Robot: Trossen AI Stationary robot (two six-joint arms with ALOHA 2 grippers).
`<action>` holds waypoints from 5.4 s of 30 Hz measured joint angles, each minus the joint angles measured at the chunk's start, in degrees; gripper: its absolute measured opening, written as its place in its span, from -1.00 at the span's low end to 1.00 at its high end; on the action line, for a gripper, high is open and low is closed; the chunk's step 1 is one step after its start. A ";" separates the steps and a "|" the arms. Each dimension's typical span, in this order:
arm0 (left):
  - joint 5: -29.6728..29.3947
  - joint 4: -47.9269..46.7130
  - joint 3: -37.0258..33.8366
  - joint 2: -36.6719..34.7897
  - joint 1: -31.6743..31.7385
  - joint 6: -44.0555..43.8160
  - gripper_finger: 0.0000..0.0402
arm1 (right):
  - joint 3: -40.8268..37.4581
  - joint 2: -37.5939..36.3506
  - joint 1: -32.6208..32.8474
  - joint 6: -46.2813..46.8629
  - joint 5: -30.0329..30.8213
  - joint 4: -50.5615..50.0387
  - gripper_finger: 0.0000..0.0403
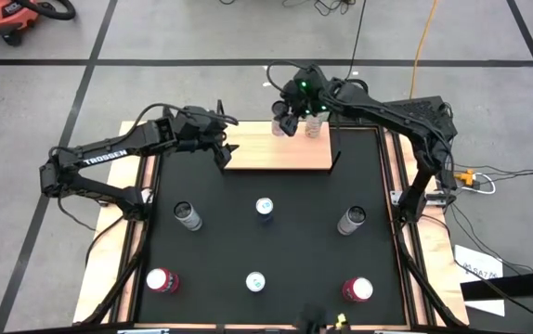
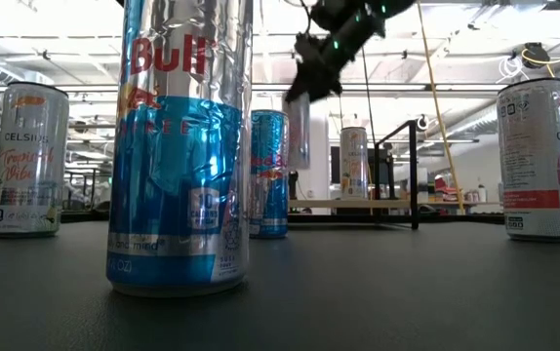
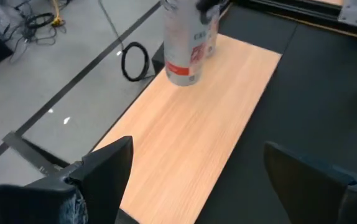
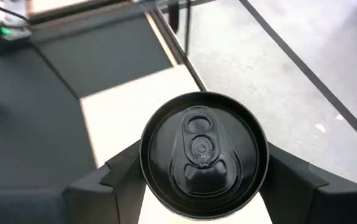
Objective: Place canned beverage on shelf
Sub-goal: Put the top left white soda can on the shelf, then move the right white soda can to the center of the table
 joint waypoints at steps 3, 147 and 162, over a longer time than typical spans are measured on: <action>-0.85 -1.42 -0.02 0.00 0.05 -0.24 0.78 | -5.16 0.05 -1.71 -0.10 -2.14 2.95 0.17; -8.05 23.58 -7.78 1.92 -31.36 -13.78 0.78 | -30.85 -24.57 45.92 -0.09 8.59 -45.58 0.44; -4.96 23.56 -7.76 1.88 -31.09 -10.75 0.78 | -28.67 -24.46 42.01 14.93 5.71 -37.73 0.18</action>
